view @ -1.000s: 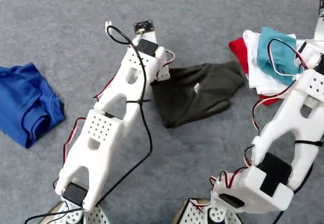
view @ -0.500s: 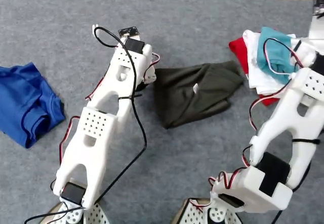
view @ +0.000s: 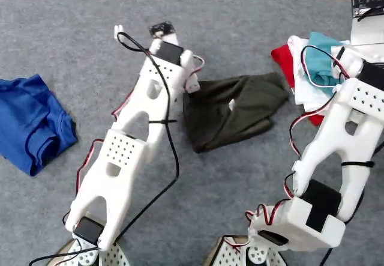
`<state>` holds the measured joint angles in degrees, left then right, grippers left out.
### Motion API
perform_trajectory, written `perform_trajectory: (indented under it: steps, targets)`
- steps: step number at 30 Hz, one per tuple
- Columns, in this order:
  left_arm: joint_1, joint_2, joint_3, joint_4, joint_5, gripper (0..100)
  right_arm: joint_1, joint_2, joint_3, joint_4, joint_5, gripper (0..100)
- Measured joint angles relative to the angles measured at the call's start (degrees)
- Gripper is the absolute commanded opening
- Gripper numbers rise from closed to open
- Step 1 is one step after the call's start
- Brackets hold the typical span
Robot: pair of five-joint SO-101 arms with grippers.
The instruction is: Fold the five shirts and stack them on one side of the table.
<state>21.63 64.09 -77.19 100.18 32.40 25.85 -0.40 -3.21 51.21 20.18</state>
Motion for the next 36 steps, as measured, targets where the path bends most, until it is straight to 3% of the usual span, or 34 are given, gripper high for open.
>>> perform_trajectory:
  steps: [5, 9, 17, 28, 36]
  targets:
    - [1.8, 5.0, -1.8, -1.2, 0.1, 15, 0.0, 0.0, 1.3, 0.0, 0.0, 0.5]
    - [1.7, 7.3, -4.3, -2.3, 0.1, 1, 0.0, 0.0, 1.6, -0.3, 0.0, 0.5]
    - [-3.0, 9.0, -8.8, -0.3, 4.3, 2, -1.6, 0.0, 1.8, -0.4, 0.0, 0.5]
    - [-6.2, 9.1, -8.8, -0.1, 4.2, 2, -8.3, 0.0, 5.6, -0.4, 4.7, 0.5]
    - [-10.0, 7.0, -5.9, 0.0, -4.1, 2, -13.3, 0.0, 6.2, 2.4, 4.9, 0.8]
